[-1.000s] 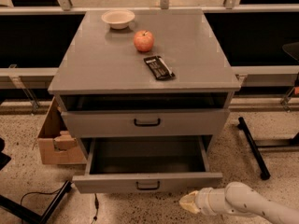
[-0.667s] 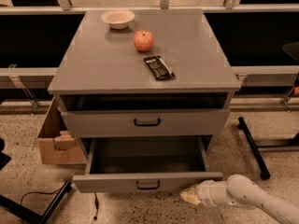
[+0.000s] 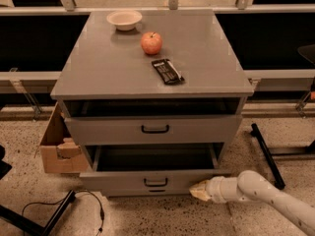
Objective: Close middle drawer
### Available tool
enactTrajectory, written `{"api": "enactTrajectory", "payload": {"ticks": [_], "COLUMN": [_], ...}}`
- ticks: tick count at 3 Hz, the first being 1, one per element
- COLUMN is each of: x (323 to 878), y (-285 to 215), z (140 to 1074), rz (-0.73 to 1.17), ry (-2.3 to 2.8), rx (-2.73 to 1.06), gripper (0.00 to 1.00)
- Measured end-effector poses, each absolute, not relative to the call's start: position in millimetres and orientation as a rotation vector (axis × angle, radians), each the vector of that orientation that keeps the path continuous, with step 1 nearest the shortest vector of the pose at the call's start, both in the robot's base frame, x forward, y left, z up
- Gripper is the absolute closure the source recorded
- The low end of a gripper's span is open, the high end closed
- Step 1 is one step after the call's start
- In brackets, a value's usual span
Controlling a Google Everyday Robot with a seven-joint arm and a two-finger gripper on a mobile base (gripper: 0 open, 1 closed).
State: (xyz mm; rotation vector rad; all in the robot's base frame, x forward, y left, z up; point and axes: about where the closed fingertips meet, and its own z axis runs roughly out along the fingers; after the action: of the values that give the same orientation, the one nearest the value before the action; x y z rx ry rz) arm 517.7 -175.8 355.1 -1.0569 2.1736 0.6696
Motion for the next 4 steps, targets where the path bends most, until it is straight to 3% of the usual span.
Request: {"api": "enactTrajectory", "payload": {"ticks": [4], "x": [571], "y": [-169], "z": [391], "rz": [0.645], "ry": [2.106], "rx": [-1.073], "gripper": [0.98]}}
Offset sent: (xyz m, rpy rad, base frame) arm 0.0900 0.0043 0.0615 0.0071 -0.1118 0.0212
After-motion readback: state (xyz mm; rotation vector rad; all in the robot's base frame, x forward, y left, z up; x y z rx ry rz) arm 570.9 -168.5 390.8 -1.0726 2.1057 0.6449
